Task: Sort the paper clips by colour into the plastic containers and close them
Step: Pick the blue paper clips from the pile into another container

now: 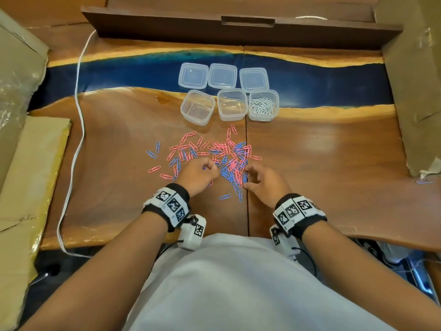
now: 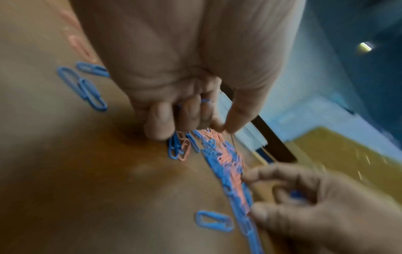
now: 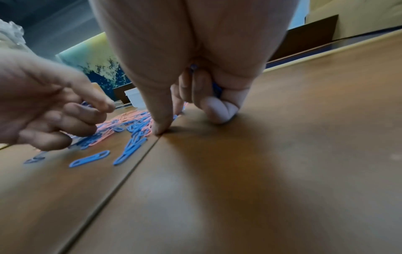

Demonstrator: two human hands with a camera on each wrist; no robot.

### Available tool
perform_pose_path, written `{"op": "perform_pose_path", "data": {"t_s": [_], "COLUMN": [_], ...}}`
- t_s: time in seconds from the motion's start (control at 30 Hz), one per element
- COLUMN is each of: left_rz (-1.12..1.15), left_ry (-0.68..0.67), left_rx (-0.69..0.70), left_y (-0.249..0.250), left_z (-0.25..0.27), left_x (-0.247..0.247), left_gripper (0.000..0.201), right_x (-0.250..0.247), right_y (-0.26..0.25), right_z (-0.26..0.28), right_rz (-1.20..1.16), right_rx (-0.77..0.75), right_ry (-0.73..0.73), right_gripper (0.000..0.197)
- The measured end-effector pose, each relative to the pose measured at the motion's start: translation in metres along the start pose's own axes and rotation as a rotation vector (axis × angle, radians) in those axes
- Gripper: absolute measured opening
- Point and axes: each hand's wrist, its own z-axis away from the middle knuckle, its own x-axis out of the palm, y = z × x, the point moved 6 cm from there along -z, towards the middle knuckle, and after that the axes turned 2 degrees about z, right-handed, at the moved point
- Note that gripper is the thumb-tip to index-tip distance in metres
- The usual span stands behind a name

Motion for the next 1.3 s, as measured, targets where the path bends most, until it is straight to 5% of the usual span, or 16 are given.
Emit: {"op": "perform_pose_path", "data": {"t_s": [0.07, 0.2, 0.4, 0.53, 0.63, 0.8, 0.9, 1.0, 1.13, 1.3], "left_rz": [-0.318, -0.644, -0.904, -0.941, -0.954, -0.997, -0.837, -0.479, -0.004, 0.378], "left_ry": [0.022, 0.015, -0.039, -0.129, -0.203, -0.191, -0.169, -0.076, -0.072, -0.161], "left_rx": [0.132, 0.323, 0.482, 0.451, 0.379, 0.389, 0.35, 0.209, -0.016, -0.109], "left_y": [0.005, 0.011, 0.024, 0.023, 0.019, 0.022, 0.016, 0.007, -0.007, -0.01], "left_z": [-0.002, -0.005, -0.008, -0.012, -0.014, -0.008, -0.004, -0.001, 0.006, 0.013], "left_x": [0.003, 0.011, 0.021, 0.024, 0.026, 0.028, 0.022, 0.01, 0.005, 0.01], "left_gripper": [0.006, 0.025, 0.011, 0.013, 0.015, 0.011, 0.015, 0.015, 0.021, 0.028], "right_x": [-0.001, 0.004, 0.004, 0.004, 0.001, 0.009, 0.017, 0.027, 0.035, 0.036], "right_y": [-0.002, -0.003, -0.011, -0.01, -0.003, 0.006, 0.004, 0.009, 0.008, -0.001], "right_z": [-0.002, -0.01, -0.015, -0.014, -0.012, 0.004, 0.014, 0.016, 0.018, 0.025], "right_rz": [0.013, 0.018, 0.101, 0.111, -0.119, -0.92, -0.986, -1.009, -1.096, -1.109], "right_rx": [-0.023, 0.007, 0.022, 0.023, 0.114, 0.308, 0.293, 0.322, 0.367, 0.337], "right_ry": [0.011, -0.054, -0.069, -0.089, -0.095, -0.186, -0.222, -0.2, -0.237, -0.404], "right_gripper": [0.016, 0.008, 0.006, 0.013, 0.016, 0.02, 0.019, 0.036, 0.035, 0.005]}}
